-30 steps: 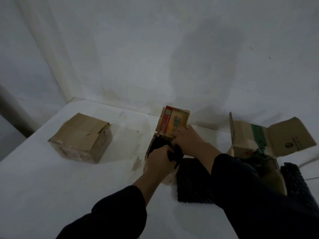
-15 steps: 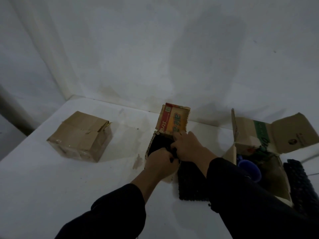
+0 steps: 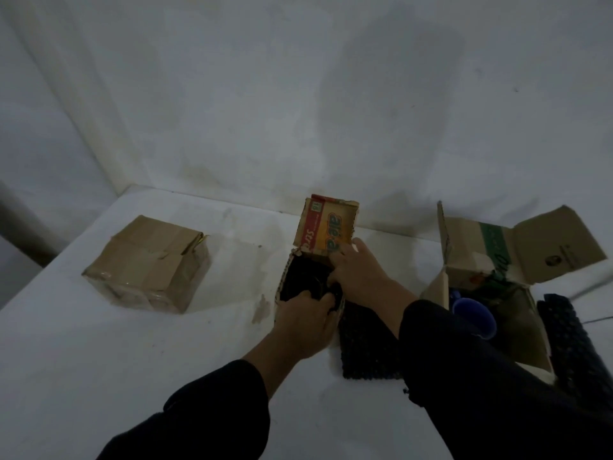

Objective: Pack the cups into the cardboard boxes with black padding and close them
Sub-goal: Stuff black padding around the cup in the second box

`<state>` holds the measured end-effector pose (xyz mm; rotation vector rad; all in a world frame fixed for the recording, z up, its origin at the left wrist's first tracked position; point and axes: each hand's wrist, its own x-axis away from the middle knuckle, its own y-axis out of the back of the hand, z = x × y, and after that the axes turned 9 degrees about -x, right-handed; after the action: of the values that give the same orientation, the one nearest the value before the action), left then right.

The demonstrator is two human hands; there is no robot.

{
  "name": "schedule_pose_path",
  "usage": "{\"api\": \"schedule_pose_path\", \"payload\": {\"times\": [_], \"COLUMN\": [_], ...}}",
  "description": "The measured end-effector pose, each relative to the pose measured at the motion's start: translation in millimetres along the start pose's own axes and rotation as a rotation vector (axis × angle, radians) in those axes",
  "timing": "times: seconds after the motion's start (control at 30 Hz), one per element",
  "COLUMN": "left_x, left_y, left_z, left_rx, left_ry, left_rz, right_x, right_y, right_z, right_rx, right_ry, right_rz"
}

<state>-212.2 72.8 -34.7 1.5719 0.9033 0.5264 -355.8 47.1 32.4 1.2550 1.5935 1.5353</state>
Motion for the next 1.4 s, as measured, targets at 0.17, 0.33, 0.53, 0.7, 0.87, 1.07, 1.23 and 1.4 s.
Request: {"api": "schedule_pose_path", "payload": {"times": [0.17, 0.33, 0.53, 0.7, 0.87, 1.07, 1.23, 1.4], "left_x": [-0.9, -2.2, -6.6, -10.3, -15.7, -15.2, -12.5, -11.5], "left_y": [-5.3, -2.9, 10.3, 21.2, 26.8, 29.1, 25.5, 26.4], "left_z": [3.9, 4.8, 0.5, -4.5, -5.6, -5.7, 3.5, 12.1], "left_rx": [-0.054, -0.077, -0.277, -0.349, -0.345, -0.288, -0.253, -0.247], "left_ry": [-0.033, -0.049, -0.060, -0.040, -0.018, -0.011, -0.049, -0.042], "left_rz": [0.049, 0.083, 0.177, 0.308, 0.466, 0.487, 0.361, 0.187], "right_x": [-3.7, -0.4, 0.9, 3.5, -0.6, -3.7, 7.0, 21.7], "right_y": [-5.6, -11.1, -24.2, -36.9, -36.1, -42.2, -44.1, -38.8], "right_z": [0.6, 1.5, -0.9, 0.8, 5.7, 7.0, 7.2, 7.8], "right_rx": [0.028, -0.021, -0.029, -0.079, -0.144, -0.176, -0.168, -0.301], "right_ry": [0.026, 0.013, 0.009, -0.050, -0.118, -0.159, -0.129, -0.169], "right_rz": [0.078, 0.124, 0.129, 0.086, 0.121, 0.143, 0.014, -0.076]}}
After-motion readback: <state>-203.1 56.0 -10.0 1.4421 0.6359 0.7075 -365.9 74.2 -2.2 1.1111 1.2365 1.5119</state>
